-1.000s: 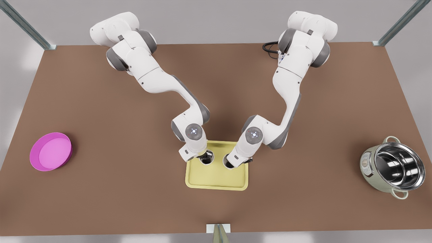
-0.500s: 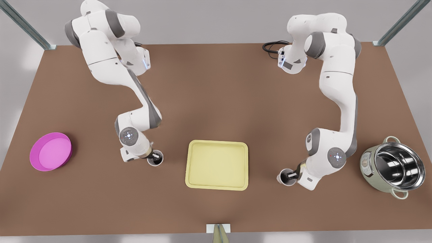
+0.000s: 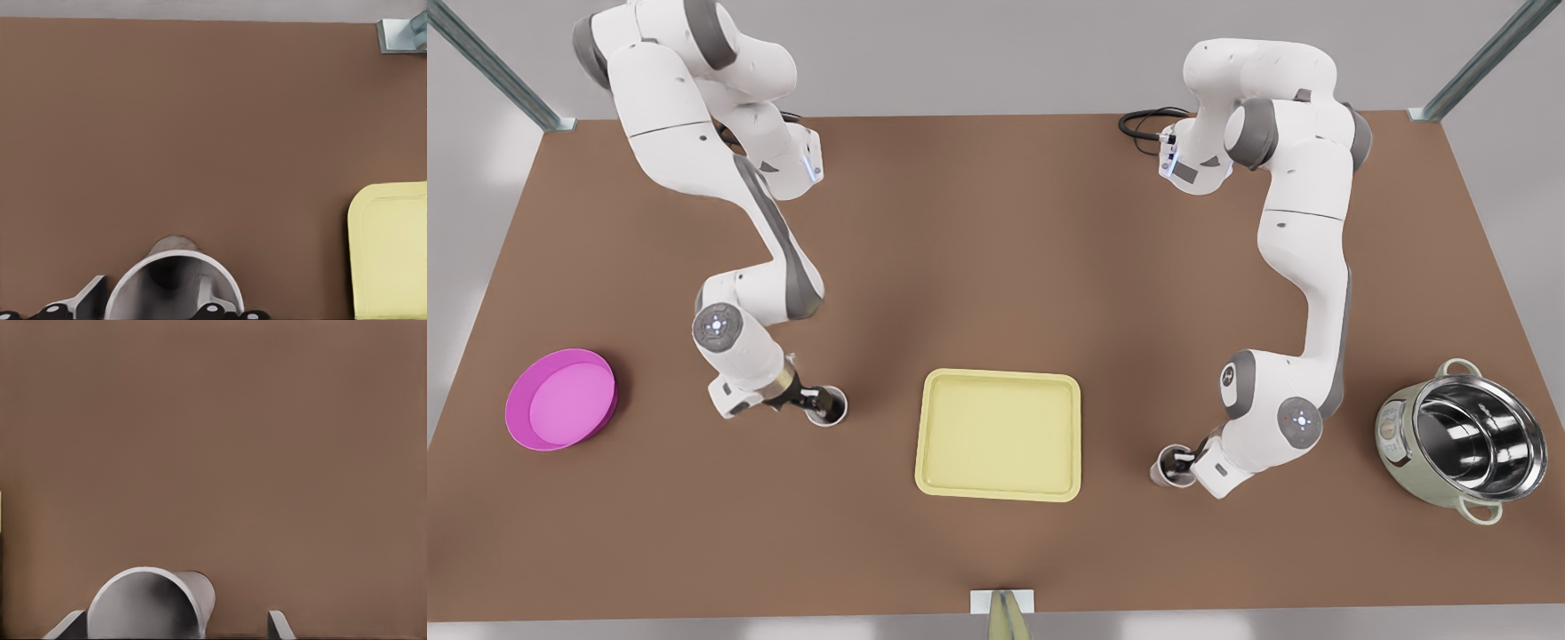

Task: Use the left arm to pick up the white IKEA cup from the tray and place it on the middle-left position; use the right arm to pick up the white IKEA cup from the tray and place it on the middle-right position

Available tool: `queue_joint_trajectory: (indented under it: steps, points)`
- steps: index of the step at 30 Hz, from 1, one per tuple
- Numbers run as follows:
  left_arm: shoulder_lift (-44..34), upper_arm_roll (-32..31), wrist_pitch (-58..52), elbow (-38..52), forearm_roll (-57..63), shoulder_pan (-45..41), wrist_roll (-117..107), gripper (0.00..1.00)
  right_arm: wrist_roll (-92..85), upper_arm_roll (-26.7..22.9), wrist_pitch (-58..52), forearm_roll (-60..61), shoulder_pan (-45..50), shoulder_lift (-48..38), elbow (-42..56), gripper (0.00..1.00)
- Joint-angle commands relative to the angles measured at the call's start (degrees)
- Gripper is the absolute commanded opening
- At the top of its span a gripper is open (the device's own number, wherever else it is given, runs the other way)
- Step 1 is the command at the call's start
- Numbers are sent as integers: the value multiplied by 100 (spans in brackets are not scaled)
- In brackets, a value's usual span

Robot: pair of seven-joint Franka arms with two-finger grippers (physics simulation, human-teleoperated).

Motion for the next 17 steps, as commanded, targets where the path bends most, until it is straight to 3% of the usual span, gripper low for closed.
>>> queue_joint_trajectory:
  steps: [1, 2, 5, 6, 7, 8, 10, 12, 17]
  points:
    - [-8, 1, 62, 8, 316, 1, 990, 100, -1647, -12, -608, 73, -63, -159, 12, 100]
    - [-34, 1, -17, 8, 351, 18, 999, 100, -1656, -12, -818, 47, -80, -511, 143, 100]
    - [-719, 37, -1457, 132, 729, 27, 999, 100, -1954, -65, -3033, 3, -467, -555, 2296, 100]
    - [-1413, 19, -2204, 123, 720, 27, 728, 100, -2244, -214, -3771, -138, -511, -739, 2675, 100]
    - [-2169, 54, -3469, 123, 623, 132, 85, 100, -2710, -232, -3930, -138, -607, -1187, 2315, 100]
    - [-3030, 72, -3981, -446, 667, 150, -29, 100, -2754, -205, -3921, -138, -652, -1363, 2130, 100]
    - [-4395, 125, -2100, -2665, 614, 300, 77, 100, -2649, -214, -3877, -121, -687, -1197, 2209, 100]
    - [-4060, 116, -2126, -2180, 658, 273, 85, 100, -2605, -258, -3957, -112, -889, -899, 2674, 100]
    - [-3981, 125, -2179, -2118, 606, 291, 103, 100, -2675, -197, -3948, -94, -1030, -818, 2737, 100]
